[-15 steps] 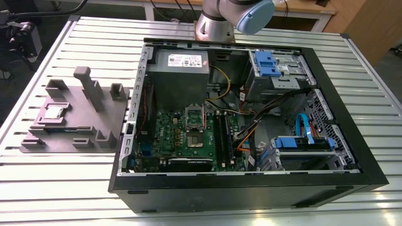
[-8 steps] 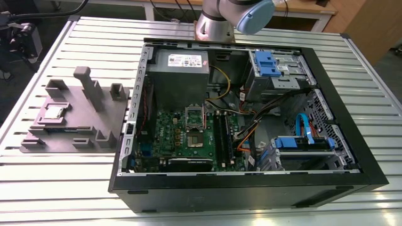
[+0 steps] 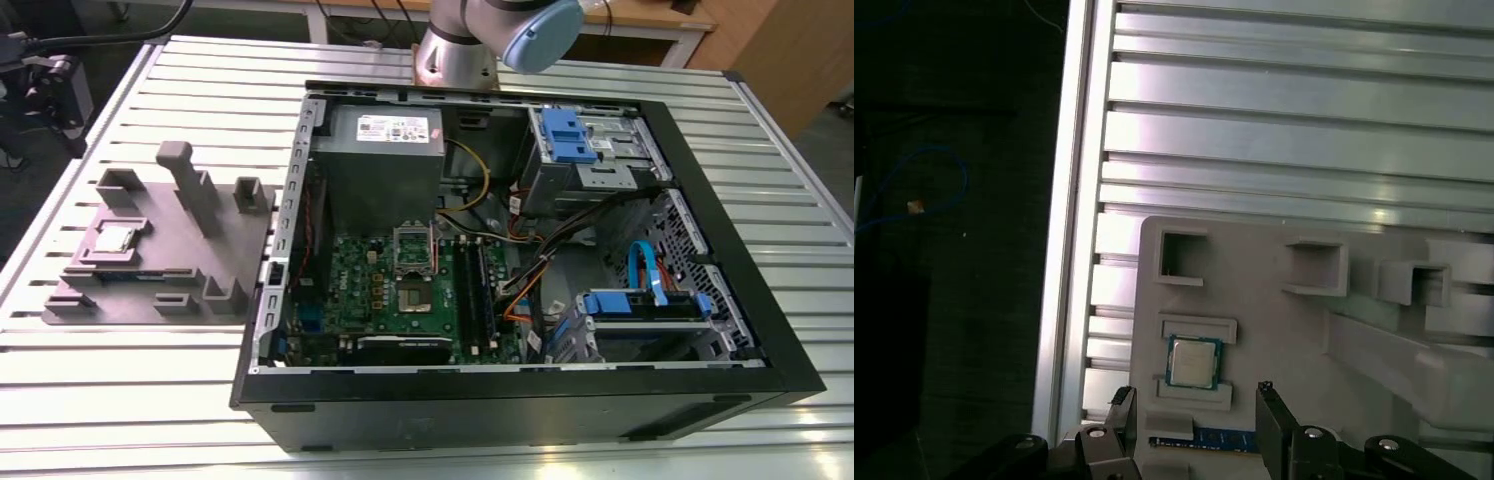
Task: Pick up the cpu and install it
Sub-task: 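Pick up the cpu and move it towards the insertion slot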
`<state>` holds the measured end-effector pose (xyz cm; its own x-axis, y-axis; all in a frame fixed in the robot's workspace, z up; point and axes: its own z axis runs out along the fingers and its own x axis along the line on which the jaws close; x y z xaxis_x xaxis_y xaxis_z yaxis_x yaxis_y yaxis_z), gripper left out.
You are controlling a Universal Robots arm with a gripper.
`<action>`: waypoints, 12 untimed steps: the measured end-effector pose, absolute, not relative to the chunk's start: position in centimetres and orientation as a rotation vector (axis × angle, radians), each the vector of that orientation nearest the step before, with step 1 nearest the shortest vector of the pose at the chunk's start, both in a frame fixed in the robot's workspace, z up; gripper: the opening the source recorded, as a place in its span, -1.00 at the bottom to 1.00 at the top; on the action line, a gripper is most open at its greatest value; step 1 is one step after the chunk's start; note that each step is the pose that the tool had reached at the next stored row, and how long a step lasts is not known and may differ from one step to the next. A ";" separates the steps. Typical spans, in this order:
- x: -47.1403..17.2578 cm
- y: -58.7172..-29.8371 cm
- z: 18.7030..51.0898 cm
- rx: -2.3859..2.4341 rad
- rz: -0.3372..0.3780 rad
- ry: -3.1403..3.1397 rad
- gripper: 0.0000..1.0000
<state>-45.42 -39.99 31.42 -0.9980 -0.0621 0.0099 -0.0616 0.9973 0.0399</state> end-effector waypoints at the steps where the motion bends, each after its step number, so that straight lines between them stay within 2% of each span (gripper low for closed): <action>1: -45.4 -40.0 31.3 0.097 -0.062 -3.128 0.18; 12: -45.4 -40.2 29.7 0.087 -0.062 -3.129 0.18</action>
